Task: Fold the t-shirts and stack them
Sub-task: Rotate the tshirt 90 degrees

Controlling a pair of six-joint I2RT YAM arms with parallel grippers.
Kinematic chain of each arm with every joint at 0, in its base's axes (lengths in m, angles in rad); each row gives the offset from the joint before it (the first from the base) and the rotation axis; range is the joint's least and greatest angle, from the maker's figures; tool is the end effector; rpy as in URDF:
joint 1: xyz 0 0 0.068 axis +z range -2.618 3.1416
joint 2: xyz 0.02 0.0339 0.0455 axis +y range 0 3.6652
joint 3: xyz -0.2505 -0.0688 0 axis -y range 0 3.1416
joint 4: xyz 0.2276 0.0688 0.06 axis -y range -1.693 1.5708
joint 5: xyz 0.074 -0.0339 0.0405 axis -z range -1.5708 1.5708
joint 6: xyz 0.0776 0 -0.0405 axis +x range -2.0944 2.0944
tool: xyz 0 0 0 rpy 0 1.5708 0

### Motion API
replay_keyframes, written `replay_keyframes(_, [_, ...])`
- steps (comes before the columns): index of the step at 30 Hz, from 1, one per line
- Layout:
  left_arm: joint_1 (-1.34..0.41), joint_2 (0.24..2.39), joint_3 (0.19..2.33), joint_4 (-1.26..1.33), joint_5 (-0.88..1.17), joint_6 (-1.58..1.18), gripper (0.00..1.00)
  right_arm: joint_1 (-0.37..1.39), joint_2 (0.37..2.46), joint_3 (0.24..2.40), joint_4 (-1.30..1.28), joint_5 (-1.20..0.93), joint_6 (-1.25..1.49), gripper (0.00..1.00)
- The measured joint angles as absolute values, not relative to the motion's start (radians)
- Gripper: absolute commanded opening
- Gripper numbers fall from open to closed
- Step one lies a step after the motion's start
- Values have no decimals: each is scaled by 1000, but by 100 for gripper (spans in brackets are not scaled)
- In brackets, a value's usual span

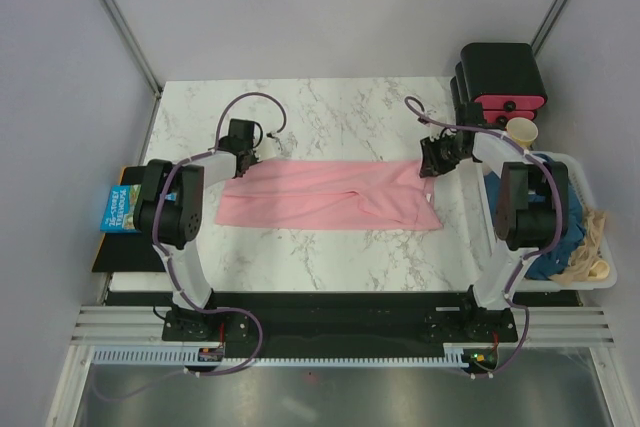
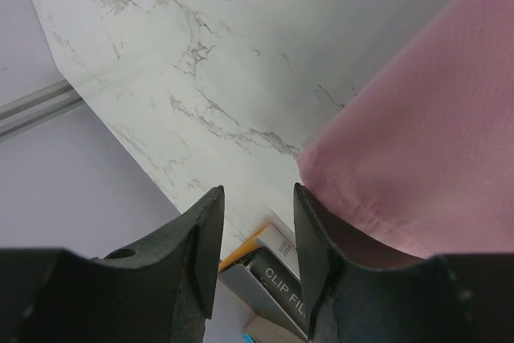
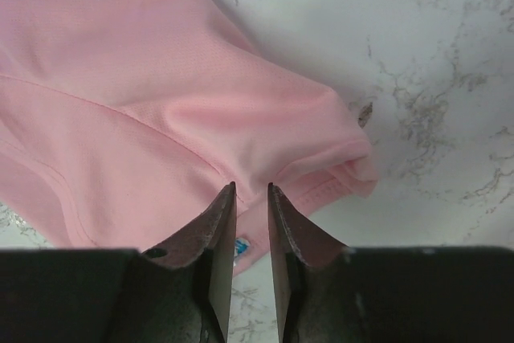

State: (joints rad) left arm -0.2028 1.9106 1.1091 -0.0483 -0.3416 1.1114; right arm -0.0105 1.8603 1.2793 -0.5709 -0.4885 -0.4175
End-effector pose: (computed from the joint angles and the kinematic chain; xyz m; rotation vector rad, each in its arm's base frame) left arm 0.3990 -0.0555 0.1174 1.4097 2.0956 0.8075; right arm 0.3730 0.0325 0.1486 -0.6572 2.5065 0.5134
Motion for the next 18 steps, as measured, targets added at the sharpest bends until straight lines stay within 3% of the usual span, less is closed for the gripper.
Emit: replay_keyframes(18, [-210,1897,1105,-49,-348,1112,47,-74,1960,1318,-553,-568,-405,33])
